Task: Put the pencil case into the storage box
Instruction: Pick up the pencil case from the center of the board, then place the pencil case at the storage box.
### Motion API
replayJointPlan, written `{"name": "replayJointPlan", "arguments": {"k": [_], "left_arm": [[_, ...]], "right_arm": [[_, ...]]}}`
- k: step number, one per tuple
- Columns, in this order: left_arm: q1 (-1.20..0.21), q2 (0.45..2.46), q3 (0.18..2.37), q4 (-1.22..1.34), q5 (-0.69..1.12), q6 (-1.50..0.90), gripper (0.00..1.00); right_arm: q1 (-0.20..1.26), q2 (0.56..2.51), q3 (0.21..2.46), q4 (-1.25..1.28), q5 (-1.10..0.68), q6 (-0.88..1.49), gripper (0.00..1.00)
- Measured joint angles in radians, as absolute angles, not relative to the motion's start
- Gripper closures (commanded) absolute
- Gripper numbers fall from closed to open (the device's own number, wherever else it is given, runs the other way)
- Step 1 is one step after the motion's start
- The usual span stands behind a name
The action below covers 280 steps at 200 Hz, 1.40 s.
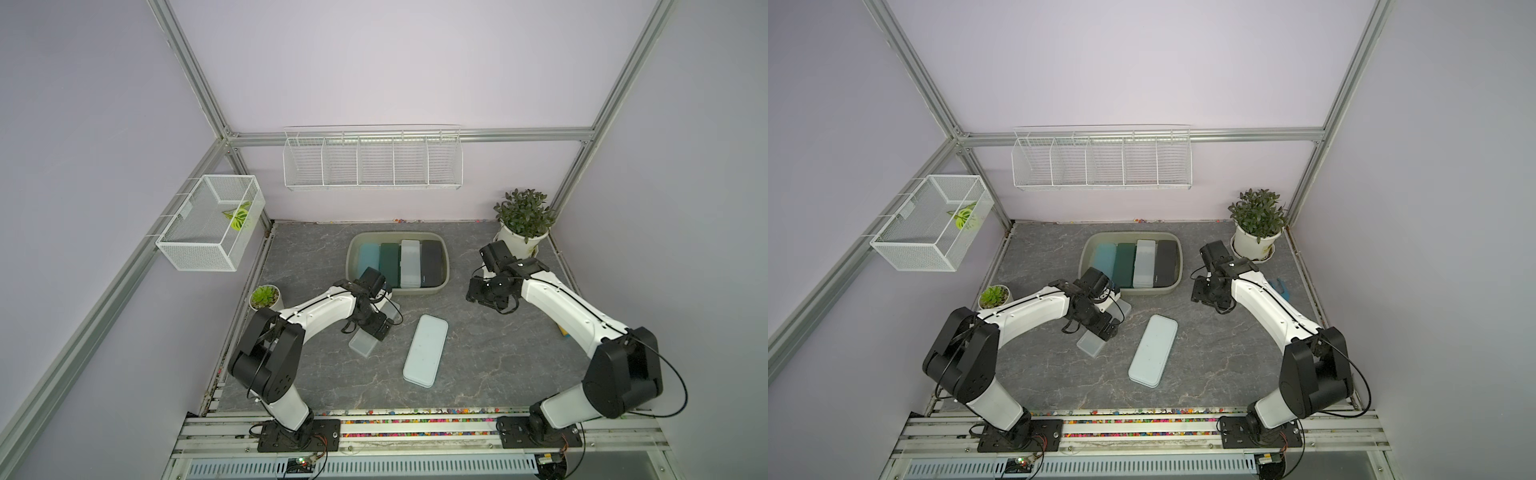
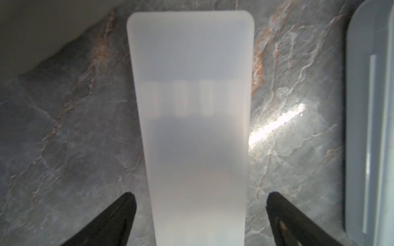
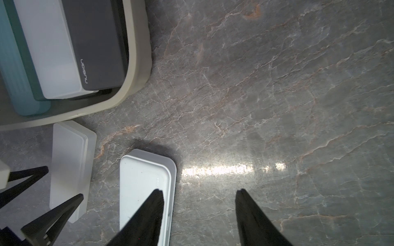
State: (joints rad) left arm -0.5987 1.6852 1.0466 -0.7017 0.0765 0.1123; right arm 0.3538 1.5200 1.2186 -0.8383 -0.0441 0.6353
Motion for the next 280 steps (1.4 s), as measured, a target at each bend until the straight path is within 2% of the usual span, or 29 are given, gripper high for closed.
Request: {"name": "replayJointPlan", "arguments": {"k": [25,82,94,150,183,211,237,280], "left_arm": [[-0.603,1.728,1.047,-0.698,0.065,0.134,0.01],[-0.619,1.765,1.076,-0.719,0.042,0.146,0.27],[-0.620,1.771,1.088,-0.736,0.042,0.139,0.30],[-0.622,1.680,1.141,-0.877,0.059,0.086,0.32],[-0.622,1.564,1.274,-0.973,0.137,0.035,0.28],[-0.619,1.554,1.380,-0.999,0.144,-0.004,0.27],[-0.579,1.669,1.542,-1.011,0.139,-0.022,0.27],[-0.506,2.011,1.893,-0.982,0.119,-0.073,0.27]], "right_arm": [[0.354,1.520,1.219,-0.839,-0.040,0.635,0.40],[0.355,1.520,1.219,-0.840,-0.033,0.636,0.40],[0.355,1.520,1.219,-0.840,-0.031,0.637,0.41],[0.355,1.524,1.221,-0.842,-0.030,0.638,0.41],[0.355,1.525,1.227,-0.844,-0.030,0.638,0.41],[0.355,1.540,1.250,-0.847,-0.031,0.638,0.41],[0.355,1.551,1.268,-0.848,-0.033,0.635,0.41],[0.355,1.552,1.280,-0.849,-0.046,0.635,0.41]]}}
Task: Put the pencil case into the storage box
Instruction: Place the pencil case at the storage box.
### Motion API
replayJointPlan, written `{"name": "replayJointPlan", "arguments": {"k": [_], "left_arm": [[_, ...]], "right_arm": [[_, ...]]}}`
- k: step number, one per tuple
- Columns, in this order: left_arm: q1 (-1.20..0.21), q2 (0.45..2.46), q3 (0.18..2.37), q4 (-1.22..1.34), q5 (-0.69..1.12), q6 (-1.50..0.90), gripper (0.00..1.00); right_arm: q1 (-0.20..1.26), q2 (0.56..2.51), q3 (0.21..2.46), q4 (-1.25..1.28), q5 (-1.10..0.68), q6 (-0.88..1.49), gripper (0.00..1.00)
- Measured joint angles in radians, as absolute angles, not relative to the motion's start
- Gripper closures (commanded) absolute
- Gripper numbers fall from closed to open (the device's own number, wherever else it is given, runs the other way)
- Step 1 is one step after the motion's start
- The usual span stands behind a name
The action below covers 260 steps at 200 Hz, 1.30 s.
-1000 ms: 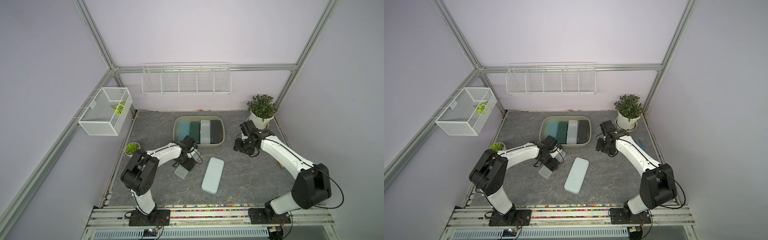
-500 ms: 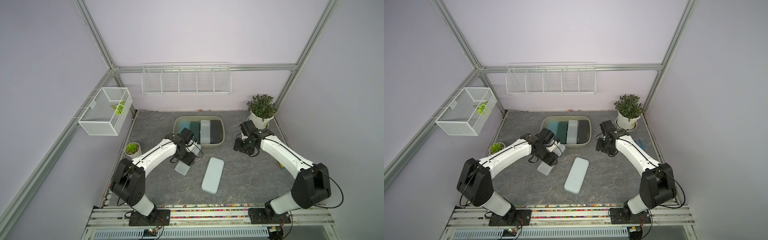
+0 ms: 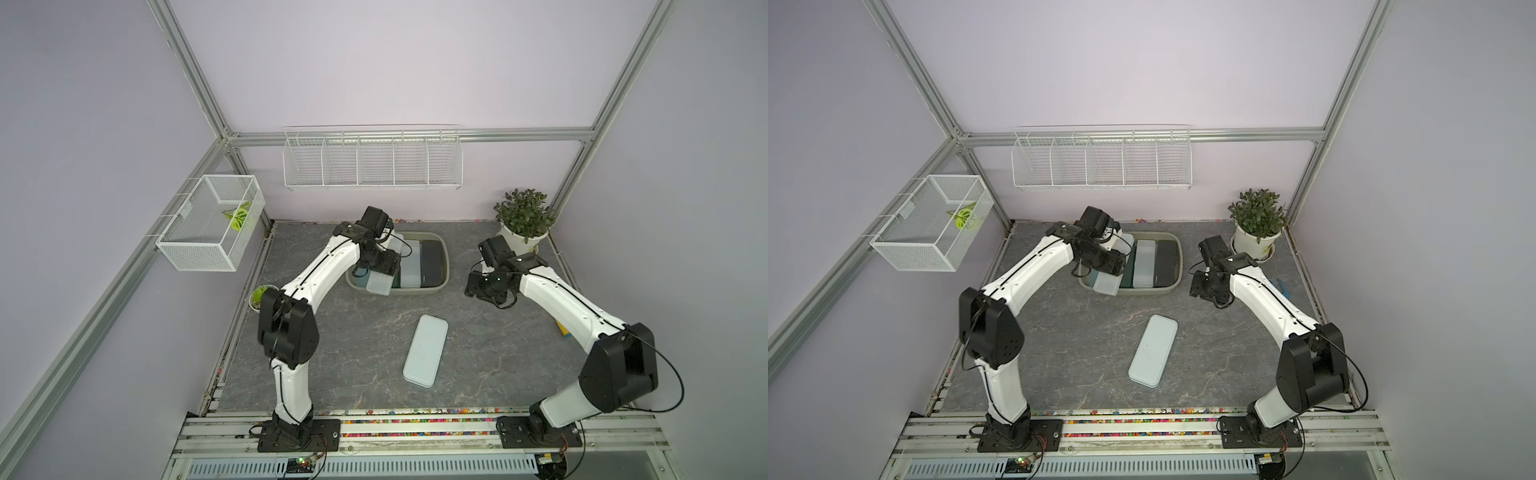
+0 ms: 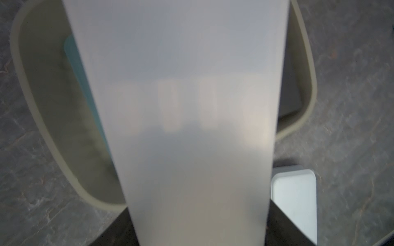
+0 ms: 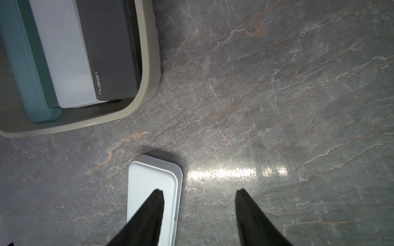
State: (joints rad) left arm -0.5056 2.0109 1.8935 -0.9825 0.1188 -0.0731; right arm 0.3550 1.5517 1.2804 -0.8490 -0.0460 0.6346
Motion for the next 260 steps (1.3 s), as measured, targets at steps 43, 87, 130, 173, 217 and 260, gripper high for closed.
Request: {"name": "replayJointPlan", "arguments": {"k": [43,87,130,173,217,260], "left_arm": [[-0.495,2.263,2.168,-1.004,0.102,-0.102,0.27],[-0.493,2.380,2.250,-1.045,0.096,-0.104,0.26],[-0.484,2.405,2.250,-1.077,0.086,-0.112,0.24],[-0.472,2.405,2.226,-1.074,0.076,-0.132,0.23],[-0.466,2.405,2.214,-1.079,0.099,-0.154,0.13],[-0.465,2.403,2.205,-1.056,0.148,-0.164,0.06]], "right_arm": [[0.355,1.551,1.281,-0.857,-0.046,0.635,0.41],[0.355,1.540,1.280,-0.859,-0.046,0.635,0.41],[0.355,1.512,1.269,-0.860,-0.046,0.635,0.41],[0.355,1.511,1.243,-0.860,-0.046,0.635,0.41],[0.355,1.511,1.238,-0.860,-0.046,0.635,0.40],[0.355,1.511,1.238,-0.860,-0.046,0.635,0.40]]}}
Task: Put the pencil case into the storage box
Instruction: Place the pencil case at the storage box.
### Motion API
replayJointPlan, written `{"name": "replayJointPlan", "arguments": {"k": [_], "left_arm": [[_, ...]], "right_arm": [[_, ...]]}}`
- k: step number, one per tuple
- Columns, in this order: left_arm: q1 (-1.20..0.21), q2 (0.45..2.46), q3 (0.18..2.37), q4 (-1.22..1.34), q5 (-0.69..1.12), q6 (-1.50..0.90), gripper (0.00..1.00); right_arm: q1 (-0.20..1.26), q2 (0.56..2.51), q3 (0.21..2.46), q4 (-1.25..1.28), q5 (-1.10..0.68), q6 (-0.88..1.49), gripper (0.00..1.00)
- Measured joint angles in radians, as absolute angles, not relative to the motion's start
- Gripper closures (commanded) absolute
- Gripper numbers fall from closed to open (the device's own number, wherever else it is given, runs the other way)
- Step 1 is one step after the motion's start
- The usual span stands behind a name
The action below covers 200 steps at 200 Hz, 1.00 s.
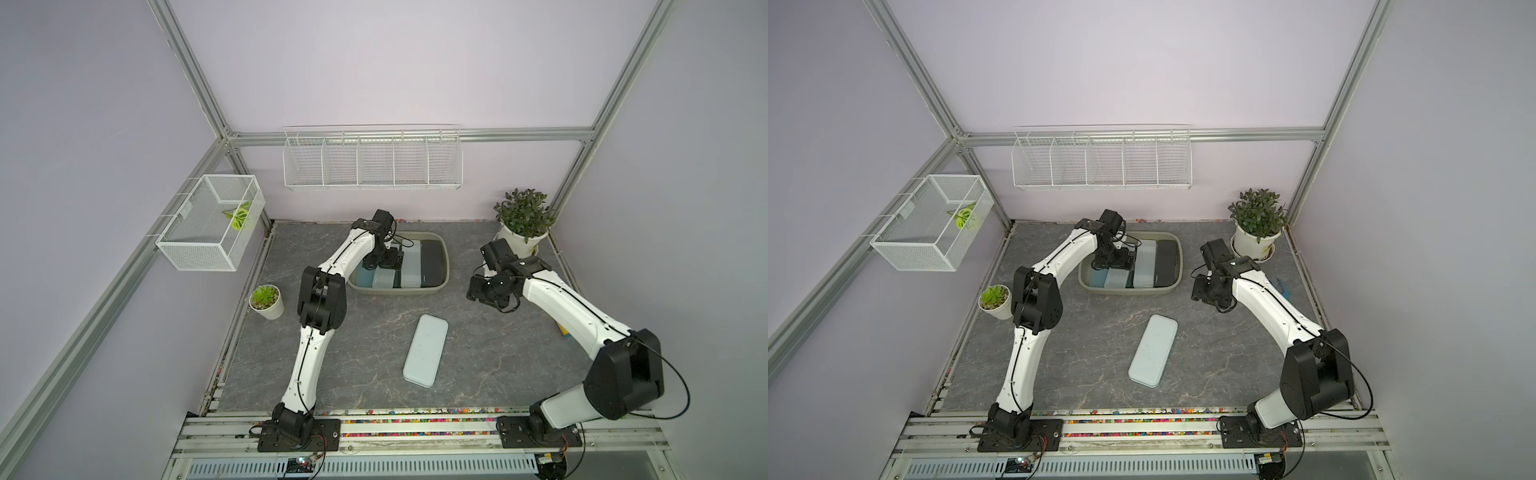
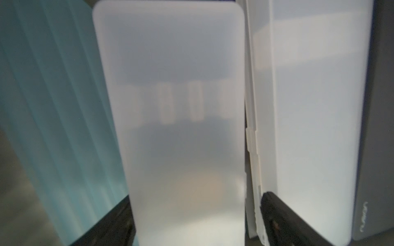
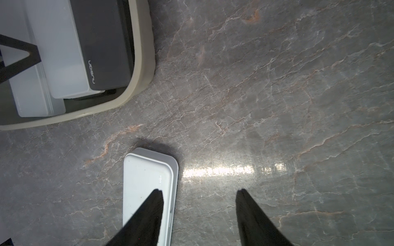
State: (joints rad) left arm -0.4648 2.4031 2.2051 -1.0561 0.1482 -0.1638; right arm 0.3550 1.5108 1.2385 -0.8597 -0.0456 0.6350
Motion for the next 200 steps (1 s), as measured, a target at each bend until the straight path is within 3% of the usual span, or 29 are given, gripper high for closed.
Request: {"name": "replayJointPlan", "arguments": {"k": [55,106,200], "left_arm": [[-0.456,2.397,2.168,-1.017,0.187,-0.175,0.06],[-0.456,2.363,2.167,-0.996,0.211,-0.200,0.14],[-0.458,2.332,2.155,-0.975,0.250,-0.239,0.12]], "right_arm": [[0.355,1.511,1.234,-0.859,-0.046,0.635,0.40],[0.355,1.510,1.231,-0.859,-0.045,0.635,0.40],[0.355,1.502,1.220,-0.859,-0.045,0.636,0.40]]}}
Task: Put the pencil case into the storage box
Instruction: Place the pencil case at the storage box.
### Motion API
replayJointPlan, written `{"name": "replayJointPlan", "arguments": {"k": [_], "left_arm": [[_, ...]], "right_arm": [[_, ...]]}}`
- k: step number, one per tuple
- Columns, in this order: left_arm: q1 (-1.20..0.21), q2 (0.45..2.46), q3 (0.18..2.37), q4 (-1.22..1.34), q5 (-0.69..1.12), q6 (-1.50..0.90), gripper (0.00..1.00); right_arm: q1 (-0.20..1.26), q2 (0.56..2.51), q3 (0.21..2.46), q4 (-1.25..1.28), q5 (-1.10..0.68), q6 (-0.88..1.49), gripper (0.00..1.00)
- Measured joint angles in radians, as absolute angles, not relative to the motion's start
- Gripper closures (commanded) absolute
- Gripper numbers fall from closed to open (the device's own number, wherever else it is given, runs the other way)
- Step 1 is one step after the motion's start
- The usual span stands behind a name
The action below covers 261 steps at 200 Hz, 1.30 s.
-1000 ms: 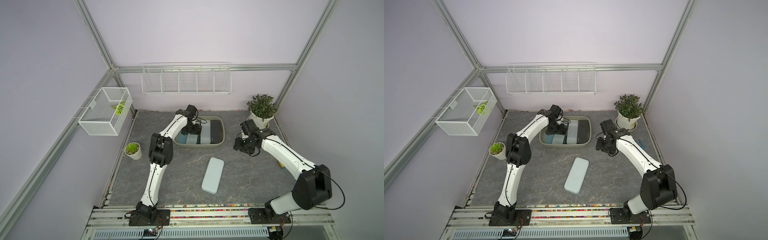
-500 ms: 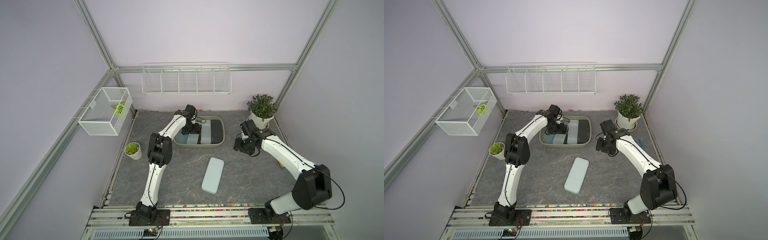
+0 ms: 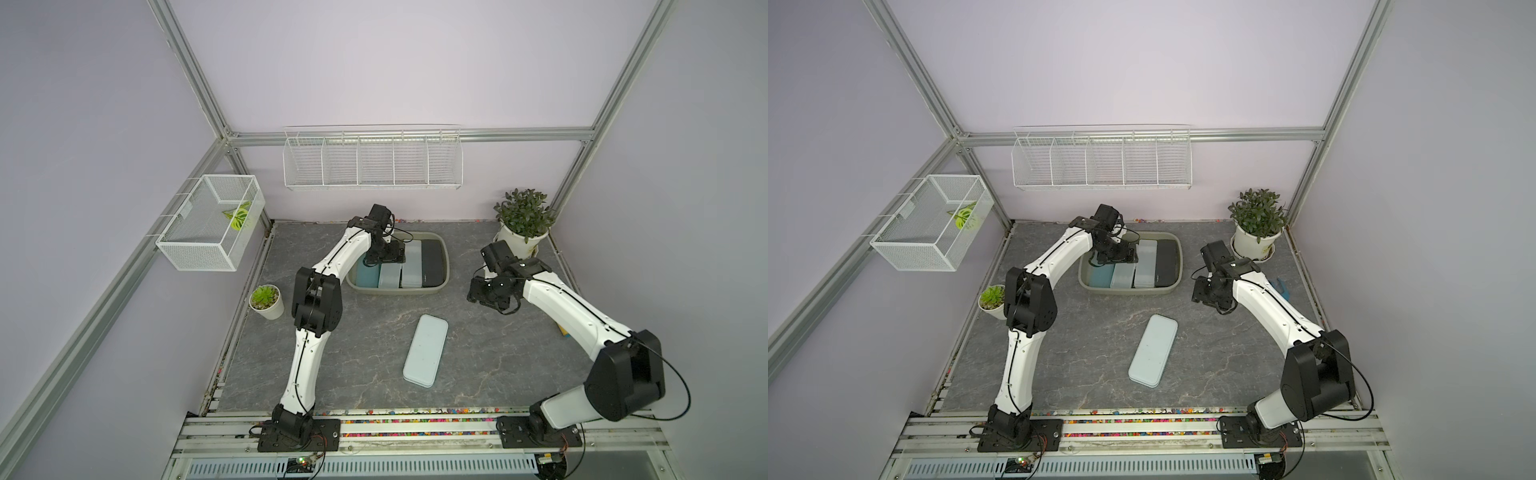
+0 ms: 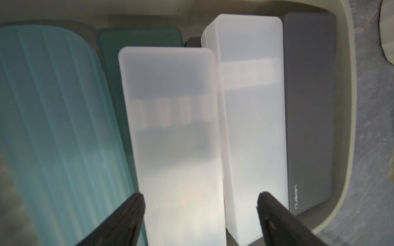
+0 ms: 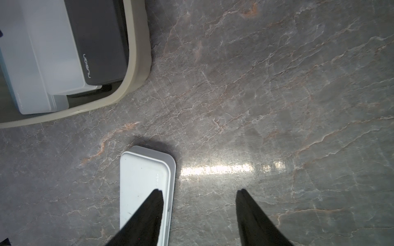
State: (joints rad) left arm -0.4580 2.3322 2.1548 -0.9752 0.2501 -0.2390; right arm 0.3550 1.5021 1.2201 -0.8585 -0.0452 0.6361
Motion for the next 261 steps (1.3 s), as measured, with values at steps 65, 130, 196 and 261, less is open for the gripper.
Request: {"name": "replayJointPlan", "arguments": {"k": [65,130,196,261], "left_arm": [[-0.456,2.319,2.119,-0.943,0.296,-0.271,0.13],[-0.456,2.113,1.961,-0.957,0.246,-0.282,0.14],[-0.552,1.679,1.438,-0.961,0.282,-0.242,0.15],[-0.631,1.662,1.088,-0.786,0.481,-0.281,0.15]], "right_arm": [[0.355,1.493,1.220,-0.859,-0.046,0.642,0.40],[0.385,1.462,1.182,-0.834,-0.072,0.654,0.40],[0.440,1.394,0.869,-0.590,-0.260,0.756,0.40],[0.530,1.394,0.728,-0.374,-0.361,0.803,0.38]]}}
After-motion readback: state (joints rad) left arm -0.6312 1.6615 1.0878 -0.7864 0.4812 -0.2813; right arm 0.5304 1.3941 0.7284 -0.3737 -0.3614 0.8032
